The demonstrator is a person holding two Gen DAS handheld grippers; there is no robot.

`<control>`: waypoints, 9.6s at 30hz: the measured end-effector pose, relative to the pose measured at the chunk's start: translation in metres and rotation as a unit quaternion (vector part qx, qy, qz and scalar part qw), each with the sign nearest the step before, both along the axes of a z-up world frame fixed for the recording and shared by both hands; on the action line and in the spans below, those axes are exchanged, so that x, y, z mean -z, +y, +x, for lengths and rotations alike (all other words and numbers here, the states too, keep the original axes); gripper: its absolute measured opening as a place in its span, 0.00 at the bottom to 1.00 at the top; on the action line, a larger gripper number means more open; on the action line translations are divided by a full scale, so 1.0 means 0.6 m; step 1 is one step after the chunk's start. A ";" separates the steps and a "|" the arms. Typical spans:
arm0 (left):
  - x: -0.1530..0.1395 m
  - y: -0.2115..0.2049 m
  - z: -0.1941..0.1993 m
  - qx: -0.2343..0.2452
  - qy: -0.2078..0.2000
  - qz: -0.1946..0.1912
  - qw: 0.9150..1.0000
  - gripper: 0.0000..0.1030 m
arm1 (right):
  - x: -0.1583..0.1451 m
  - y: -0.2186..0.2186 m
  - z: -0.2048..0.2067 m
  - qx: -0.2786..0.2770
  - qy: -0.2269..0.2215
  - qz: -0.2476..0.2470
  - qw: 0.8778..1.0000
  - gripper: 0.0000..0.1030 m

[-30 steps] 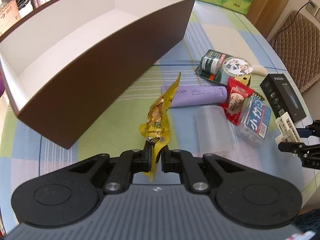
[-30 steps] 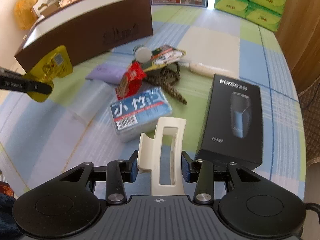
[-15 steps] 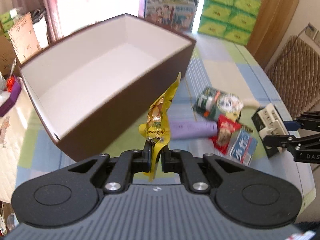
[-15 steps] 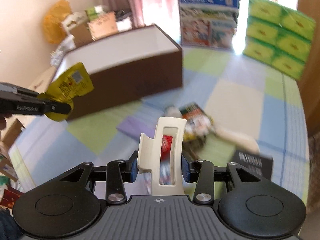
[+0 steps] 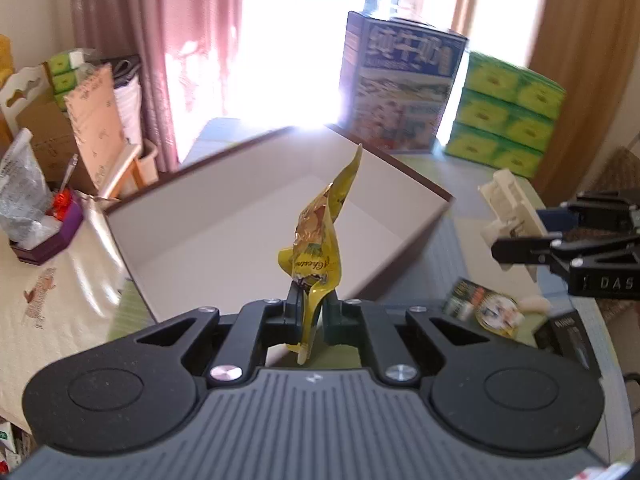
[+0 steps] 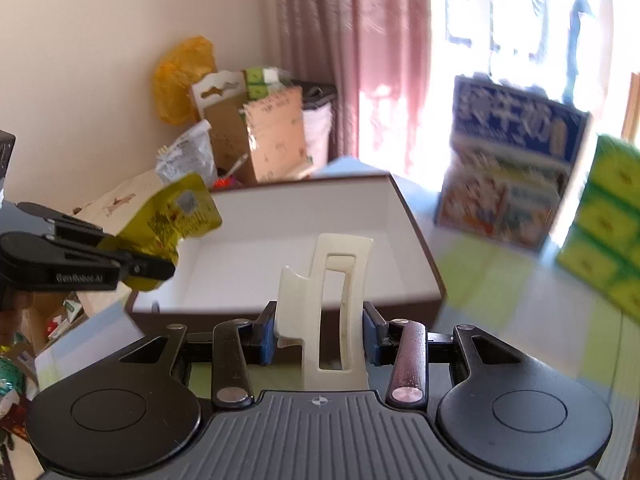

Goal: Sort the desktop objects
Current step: 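Carry the yellow bag and white clip over the brown box with both tools, then open both tools to drop the bag and clip into the box, then withdraw both tools from the box back toward the table items, then grasp the clear plastic cup with the left tool while the right tool grasps the black FLYCO box, then carry the clear cup and black FLYCO box over the brown box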

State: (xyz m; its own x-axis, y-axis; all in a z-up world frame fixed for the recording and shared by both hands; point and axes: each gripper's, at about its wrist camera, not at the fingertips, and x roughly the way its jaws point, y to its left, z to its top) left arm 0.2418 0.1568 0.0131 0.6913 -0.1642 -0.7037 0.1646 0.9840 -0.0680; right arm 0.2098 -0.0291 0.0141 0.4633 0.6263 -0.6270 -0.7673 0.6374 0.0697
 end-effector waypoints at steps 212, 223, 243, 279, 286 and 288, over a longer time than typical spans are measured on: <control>0.256 -0.163 -0.074 0.023 0.176 0.075 0.981 0.46 | 0.251 -0.299 -0.022 0.259 0.123 -0.162 0.944 0.77; 0.245 -0.156 -0.108 0.014 0.170 0.068 0.983 0.46 | 0.236 -0.309 -0.066 0.237 0.127 -0.168 0.948 0.76; 0.098 -0.104 -0.155 0.003 0.076 0.036 0.996 0.46 | 0.095 -0.200 -0.106 0.102 0.108 -0.072 0.986 0.76; 0.045 0.078 0.137 -0.076 0.056 0.026 0.995 0.46 | 0.042 0.218 0.160 -0.049 0.018 -0.039 0.998 0.76; 0.097 0.070 0.170 -0.056 0.095 0.038 0.993 0.46 | 0.119 0.251 0.192 -0.082 0.049 -0.094 0.991 0.76; 0.110 0.064 0.177 -0.043 0.105 0.043 0.993 0.46 | 0.140 0.255 0.200 -0.085 0.062 -0.110 0.988 0.76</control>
State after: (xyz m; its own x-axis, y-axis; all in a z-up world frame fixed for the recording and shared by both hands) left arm 0.3479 0.1954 -0.0530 0.5370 -0.0444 -0.8424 0.0705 0.9975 -0.0076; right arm 0.3297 0.1236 -0.0701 0.2737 0.5310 -0.8019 -0.8589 0.5102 0.0447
